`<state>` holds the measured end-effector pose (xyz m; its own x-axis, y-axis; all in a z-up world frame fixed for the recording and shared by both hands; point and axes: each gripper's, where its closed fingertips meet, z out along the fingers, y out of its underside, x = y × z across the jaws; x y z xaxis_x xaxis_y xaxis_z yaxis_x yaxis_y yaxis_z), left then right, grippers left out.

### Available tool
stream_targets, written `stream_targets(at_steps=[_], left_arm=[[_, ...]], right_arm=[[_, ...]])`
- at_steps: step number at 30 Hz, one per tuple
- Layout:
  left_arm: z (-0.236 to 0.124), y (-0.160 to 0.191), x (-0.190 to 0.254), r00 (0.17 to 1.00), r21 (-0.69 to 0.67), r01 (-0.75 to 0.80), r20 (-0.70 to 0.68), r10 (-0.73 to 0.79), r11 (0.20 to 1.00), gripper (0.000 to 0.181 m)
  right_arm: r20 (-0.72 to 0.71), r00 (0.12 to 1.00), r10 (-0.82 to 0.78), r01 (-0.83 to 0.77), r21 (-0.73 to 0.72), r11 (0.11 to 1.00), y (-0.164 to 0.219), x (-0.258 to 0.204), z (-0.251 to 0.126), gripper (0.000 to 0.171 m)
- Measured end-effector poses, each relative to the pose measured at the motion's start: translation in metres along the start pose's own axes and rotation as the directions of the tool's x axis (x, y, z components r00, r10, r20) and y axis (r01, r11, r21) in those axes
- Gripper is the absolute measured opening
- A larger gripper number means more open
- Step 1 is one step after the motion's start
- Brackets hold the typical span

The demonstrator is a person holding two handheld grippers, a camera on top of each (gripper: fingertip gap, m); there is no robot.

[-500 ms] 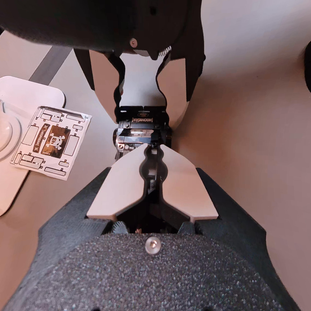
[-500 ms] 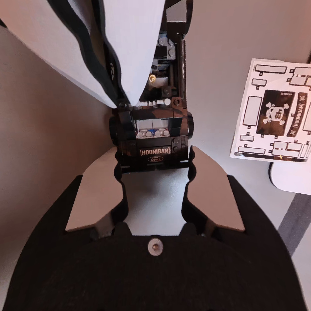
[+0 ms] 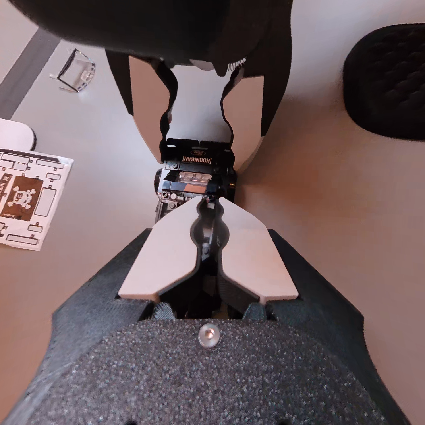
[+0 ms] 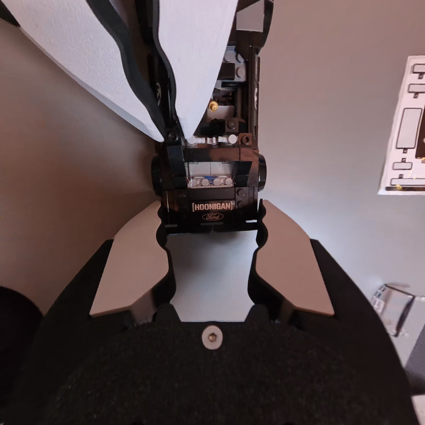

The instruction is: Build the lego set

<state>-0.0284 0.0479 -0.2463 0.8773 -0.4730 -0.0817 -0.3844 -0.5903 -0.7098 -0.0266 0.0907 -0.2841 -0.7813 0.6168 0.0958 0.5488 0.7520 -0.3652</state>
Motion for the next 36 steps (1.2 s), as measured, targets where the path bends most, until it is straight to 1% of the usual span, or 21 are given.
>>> stream_targets(at_steps=[7,12,18,21,23,27,32,34,35,36], left_arm=[[-0.001,0.004,0.010,1.000,-0.036,-0.025,0.001,0.025,0.999,0.008],[-0.006,0.007,0.016,0.998,-0.070,-0.069,-0.019,0.068,0.995,0.008],[-0.011,0.011,0.024,0.987,-0.111,-0.146,-0.087,0.136,0.983,0.008],[-0.011,0.010,0.031,0.983,-0.107,-0.145,-0.125,0.131,0.984,0.008],[-0.010,0.010,0.033,0.984,-0.113,-0.147,-0.122,0.134,0.983,0.008],[-0.010,0.010,0.033,0.988,-0.132,-0.133,-0.098,0.121,0.982,0.008],[-0.010,0.009,0.034,0.992,-0.146,-0.098,-0.089,0.086,0.984,0.008],[-0.009,0.010,0.036,0.993,-0.156,-0.090,-0.087,0.078,0.984,0.008],[-0.009,0.010,0.036,0.994,-0.161,-0.089,-0.083,0.077,0.983,0.008],[-0.009,0.010,0.036,0.994,-0.166,-0.088,-0.080,0.076,0.982,0.008]], right_arm=[[-0.023,0.997,0.071,-0.070,0.023,0.997,0.000,-0.014,-0.002,0.076],[-0.022,0.998,0.051,-0.050,0.032,0.998,-0.001,-0.024,-0.003,0.076],[-0.002,1.000,0.006,-0.006,0.054,0.999,-0.003,-0.032,-0.003,0.076],[0.025,0.999,-0.038,0.036,0.058,0.998,-0.004,-0.039,-0.003,0.076],[0.024,0.998,-0.051,0.049,0.054,0.997,-0.004,-0.040,-0.003,0.076],[0.025,0.999,-0.033,0.031,0.063,0.998,-0.005,-0.040,-0.004,0.076],[0.008,1.000,0.024,-0.024,0.144,0.989,-0.012,-0.037,-0.016,0.076],[-0.013,0.999,0.036,-0.033,0.187,0.982,-0.016,-0.035,-0.025,0.071],[-0.019,0.999,0.041,-0.036,0.224,0.974,-0.021,-0.036,-0.030,0.065],[-0.019,0.999,0.041,-0.035,0.266,0.963,-0.026,-0.038,-0.036,0.053]])
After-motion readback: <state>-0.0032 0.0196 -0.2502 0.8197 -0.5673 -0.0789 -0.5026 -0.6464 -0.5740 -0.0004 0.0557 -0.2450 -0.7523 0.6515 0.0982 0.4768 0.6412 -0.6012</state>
